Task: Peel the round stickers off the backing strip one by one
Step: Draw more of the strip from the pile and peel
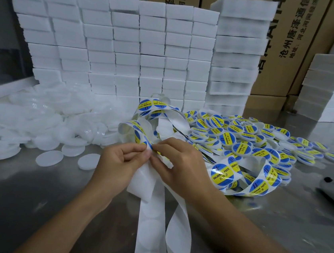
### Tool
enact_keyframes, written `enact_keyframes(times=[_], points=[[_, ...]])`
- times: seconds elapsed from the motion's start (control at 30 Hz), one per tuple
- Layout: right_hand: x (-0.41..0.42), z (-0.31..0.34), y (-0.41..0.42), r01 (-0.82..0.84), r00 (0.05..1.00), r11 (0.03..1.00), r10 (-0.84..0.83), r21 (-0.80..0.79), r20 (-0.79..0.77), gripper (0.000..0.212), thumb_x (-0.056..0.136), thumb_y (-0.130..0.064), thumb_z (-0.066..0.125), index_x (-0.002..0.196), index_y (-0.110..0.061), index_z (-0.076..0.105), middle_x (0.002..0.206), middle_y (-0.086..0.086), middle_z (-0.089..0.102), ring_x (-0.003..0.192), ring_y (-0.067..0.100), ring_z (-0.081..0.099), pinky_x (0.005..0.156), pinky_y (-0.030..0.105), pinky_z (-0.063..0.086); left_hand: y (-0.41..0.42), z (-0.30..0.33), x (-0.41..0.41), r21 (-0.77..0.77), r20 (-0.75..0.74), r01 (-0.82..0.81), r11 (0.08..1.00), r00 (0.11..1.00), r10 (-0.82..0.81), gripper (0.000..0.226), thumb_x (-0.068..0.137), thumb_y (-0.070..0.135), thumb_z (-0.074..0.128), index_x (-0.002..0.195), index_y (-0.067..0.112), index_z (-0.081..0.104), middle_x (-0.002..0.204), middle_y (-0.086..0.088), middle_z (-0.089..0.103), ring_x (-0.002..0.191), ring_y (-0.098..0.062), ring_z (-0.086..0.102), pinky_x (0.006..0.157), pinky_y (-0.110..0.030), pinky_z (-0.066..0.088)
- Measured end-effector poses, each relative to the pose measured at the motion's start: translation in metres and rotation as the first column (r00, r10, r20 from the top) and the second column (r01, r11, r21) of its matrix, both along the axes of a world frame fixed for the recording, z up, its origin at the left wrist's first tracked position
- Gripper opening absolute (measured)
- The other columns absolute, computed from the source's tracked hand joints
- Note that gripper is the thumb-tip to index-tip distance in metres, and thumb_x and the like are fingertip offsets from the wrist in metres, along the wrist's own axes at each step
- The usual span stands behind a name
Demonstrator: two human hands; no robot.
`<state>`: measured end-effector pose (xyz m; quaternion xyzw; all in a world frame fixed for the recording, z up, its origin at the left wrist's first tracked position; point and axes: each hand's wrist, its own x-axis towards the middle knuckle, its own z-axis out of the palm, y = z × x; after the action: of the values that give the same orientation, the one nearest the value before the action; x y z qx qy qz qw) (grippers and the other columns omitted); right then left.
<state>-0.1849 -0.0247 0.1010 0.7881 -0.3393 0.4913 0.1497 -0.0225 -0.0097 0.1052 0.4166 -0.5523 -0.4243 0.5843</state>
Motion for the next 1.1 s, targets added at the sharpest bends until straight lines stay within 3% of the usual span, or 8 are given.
enact_keyframes(times=[0.17, 0.3, 0.53, 0.6, 0.77, 0.9, 1.0, 1.1], points=[[0.002, -0.003, -0.001, -0.087, 0.993, 0.989, 0.077, 0.119, 0.087, 0.015, 0.093, -0.022, 0.067, 0.092, -0.01, 0.075, 0.08, 0.001, 0.068, 0.072, 0.019, 0.064, 0.061, 0.039, 0.051, -0.001, 0.0, 0.001, -0.046, 0.018, -0.024, 0.999, 1.0, 0.025, 0.03, 0.086, -0.003, 0.065, 0.077, 0.024, 0.075, 0.076, 0.004, 0.076, 0.07, -0.002, 0.069, 0.066, -0.01, 0.051], [-0.001, -0.001, -0.003, -0.136, 0.979, 0.969, 0.1, 0.207, 0.176, 0.007, 0.09, -0.014, 0.07, 0.091, -0.008, 0.075, 0.081, 0.001, 0.068, 0.071, 0.013, 0.062, 0.065, 0.038, 0.052, -0.005, -0.002, 0.003, -0.025, 0.052, -0.071, 0.997, 0.996, 0.073, 0.025, 0.087, -0.007, 0.063, 0.088, 0.016, 0.072, 0.071, 0.012, 0.074, 0.067, 0.003, 0.066, 0.064, -0.008, 0.049], [-0.005, 0.004, -0.002, -0.132, 0.977, 0.963, 0.087, 0.234, 0.194, 0.005, 0.089, -0.012, 0.07, 0.088, -0.009, 0.074, 0.08, 0.0, 0.068, 0.069, 0.013, 0.061, 0.064, 0.037, 0.052, -0.006, -0.004, 0.0, -0.018, 0.047, -0.079, 0.997, 0.996, 0.08, 0.028, 0.087, -0.005, 0.065, 0.085, 0.022, 0.071, 0.072, 0.011, 0.075, 0.068, 0.004, 0.066, 0.065, -0.007, 0.048], [-0.006, 0.005, -0.003, -0.142, 0.96, 0.959, 0.074, 0.245, 0.269, 0.004, 0.087, -0.012, 0.073, 0.087, -0.008, 0.073, 0.078, 0.0, 0.068, 0.066, 0.011, 0.06, 0.062, 0.032, 0.051, -0.008, -0.004, 0.001, -0.013, 0.056, -0.098, 0.995, 0.994, 0.098, 0.027, 0.087, -0.004, 0.065, 0.086, 0.022, 0.071, 0.071, 0.013, 0.074, 0.067, 0.006, 0.065, 0.065, -0.006, 0.048], [-0.018, 0.01, -0.012, -0.271, 0.788, 0.853, -0.069, 0.445, 0.612, 0.008, 0.086, -0.018, 0.076, 0.083, -0.011, 0.073, 0.071, 0.001, 0.071, 0.063, 0.017, 0.063, 0.062, 0.029, 0.054, -0.012, -0.005, 0.012, 0.02, 0.061, -0.159, 0.987, 0.986, 0.158, 0.026, 0.088, -0.002, 0.065, 0.085, 0.023, 0.071, 0.072, 0.014, 0.074, 0.066, 0.004, 0.065, 0.062, -0.007, 0.049], [-0.023, 0.014, -0.013, -0.393, 0.64, 0.811, -0.097, 0.433, 0.762, 0.005, 0.089, -0.015, 0.072, 0.086, -0.01, 0.072, 0.073, 0.002, 0.074, 0.062, 0.014, 0.07, 0.057, 0.019, 0.053, -0.014, -0.003, 0.019, -0.001, 0.07, -0.239, 0.971, 0.969, 0.238, 0.025, 0.086, 0.002, 0.064, 0.074, 0.023, 0.072, 0.066, 0.018, 0.071, 0.059, 0.006, 0.059, 0.055, -0.006, 0.044], [-0.024, 0.015, -0.013, -0.398, 0.606, 0.82, -0.101, 0.411, 0.789, 0.004, 0.09, -0.012, 0.07, 0.087, -0.014, 0.072, 0.073, -0.001, 0.074, 0.067, 0.012, 0.072, 0.058, 0.017, 0.053, -0.017, -0.002, 0.031, -0.063, 0.146, -0.378, 0.924, 0.912, 0.383, 0.011, 0.077, 0.021, 0.059, 0.068, 0.019, 0.065, 0.054, 0.015, 0.055, 0.052, -0.001, 0.044, 0.055, -0.024, 0.039], [-0.024, 0.016, -0.012, -0.373, 0.608, 0.838, -0.103, 0.398, 0.787, 0.011, 0.089, -0.009, 0.07, 0.086, -0.019, 0.072, 0.074, -0.001, 0.074, 0.072, 0.011, 0.072, 0.062, 0.018, 0.055, -0.02, -0.007, 0.044, -0.167, 0.448, -0.542, 0.823, 0.702, 0.553, 0.02, 0.079, 0.029, 0.052, 0.062, 0.019, 0.056, 0.052, 0.011, 0.05, 0.058, -0.013, 0.046, 0.056, -0.032, 0.036]])
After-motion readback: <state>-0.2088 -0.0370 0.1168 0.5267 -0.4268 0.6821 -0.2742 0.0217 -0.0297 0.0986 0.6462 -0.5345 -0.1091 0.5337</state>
